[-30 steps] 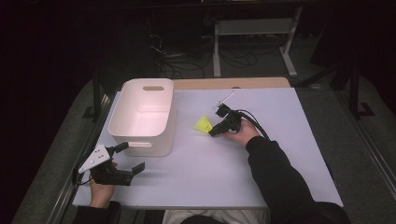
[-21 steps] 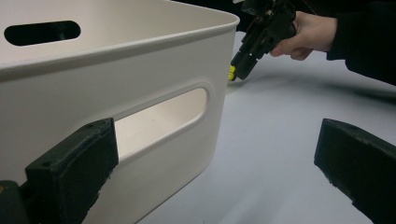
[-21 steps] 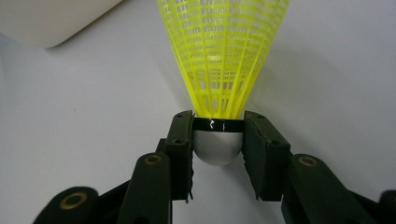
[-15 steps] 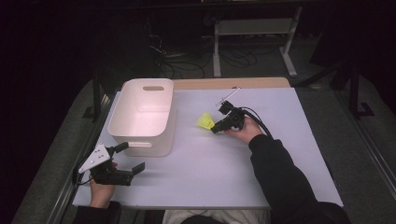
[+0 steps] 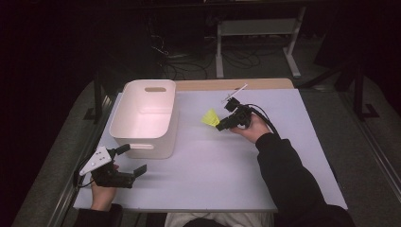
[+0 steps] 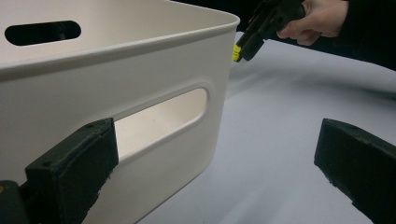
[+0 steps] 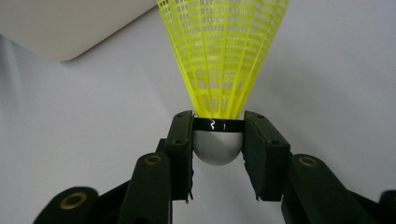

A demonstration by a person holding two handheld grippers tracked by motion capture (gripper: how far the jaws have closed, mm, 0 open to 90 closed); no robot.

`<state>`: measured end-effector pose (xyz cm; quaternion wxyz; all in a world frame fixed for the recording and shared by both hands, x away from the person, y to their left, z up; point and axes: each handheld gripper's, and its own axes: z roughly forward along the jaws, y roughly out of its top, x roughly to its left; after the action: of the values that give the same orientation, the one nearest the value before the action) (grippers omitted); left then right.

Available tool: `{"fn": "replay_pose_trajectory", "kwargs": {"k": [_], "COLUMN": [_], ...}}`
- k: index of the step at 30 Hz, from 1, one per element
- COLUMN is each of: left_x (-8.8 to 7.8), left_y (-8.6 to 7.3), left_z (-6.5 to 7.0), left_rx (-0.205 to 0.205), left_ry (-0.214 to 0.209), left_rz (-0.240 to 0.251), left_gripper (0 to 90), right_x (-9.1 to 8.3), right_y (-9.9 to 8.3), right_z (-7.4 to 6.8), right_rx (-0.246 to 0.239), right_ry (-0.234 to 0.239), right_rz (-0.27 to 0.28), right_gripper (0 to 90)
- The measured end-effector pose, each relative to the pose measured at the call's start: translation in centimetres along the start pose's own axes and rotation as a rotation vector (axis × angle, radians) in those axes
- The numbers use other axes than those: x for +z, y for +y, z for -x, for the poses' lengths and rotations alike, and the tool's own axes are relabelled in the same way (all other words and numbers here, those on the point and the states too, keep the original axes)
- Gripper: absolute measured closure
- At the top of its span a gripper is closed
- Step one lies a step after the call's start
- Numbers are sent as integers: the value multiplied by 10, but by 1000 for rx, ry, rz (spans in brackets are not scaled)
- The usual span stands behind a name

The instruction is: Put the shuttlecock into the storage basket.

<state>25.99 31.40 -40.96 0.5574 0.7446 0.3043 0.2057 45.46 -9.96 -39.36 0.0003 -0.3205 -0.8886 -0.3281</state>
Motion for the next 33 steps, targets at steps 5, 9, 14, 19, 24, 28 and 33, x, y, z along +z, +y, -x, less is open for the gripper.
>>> {"fn": "replay_pose_trajectory", "kwargs": {"k": [5,9,14,19,24,28,33], "left_x": [0,0,0,0,0,0,0], "left_y": [0,0,0,0,0,0,0], "left_z": [0,0,0,0,0,0,0], "left_rx": [0,0,0,0,1,1,1], "left_ry": [0,0,0,0,0,0,-2], "left_rz": [1,0,0,0,-1,-1,0], "left_gripper": [0,0,0,0,0,0,0], "right_x": [-6,-11,-18,-21,-26,-31,-36], "right_y": [3,6,9,9,12,16,22], "right_z": [-2,-4,-7,-7,-7,-10,-14], "right_rx": [-4,-8,-18,-19,-22,-32,-44], "right_ry": [-7,-11,-16,-19,-24,-28,-27], "right_rz": [5,12,23,25,33,36,44], "right_gripper": [634,634,634,634,634,634,634]}}
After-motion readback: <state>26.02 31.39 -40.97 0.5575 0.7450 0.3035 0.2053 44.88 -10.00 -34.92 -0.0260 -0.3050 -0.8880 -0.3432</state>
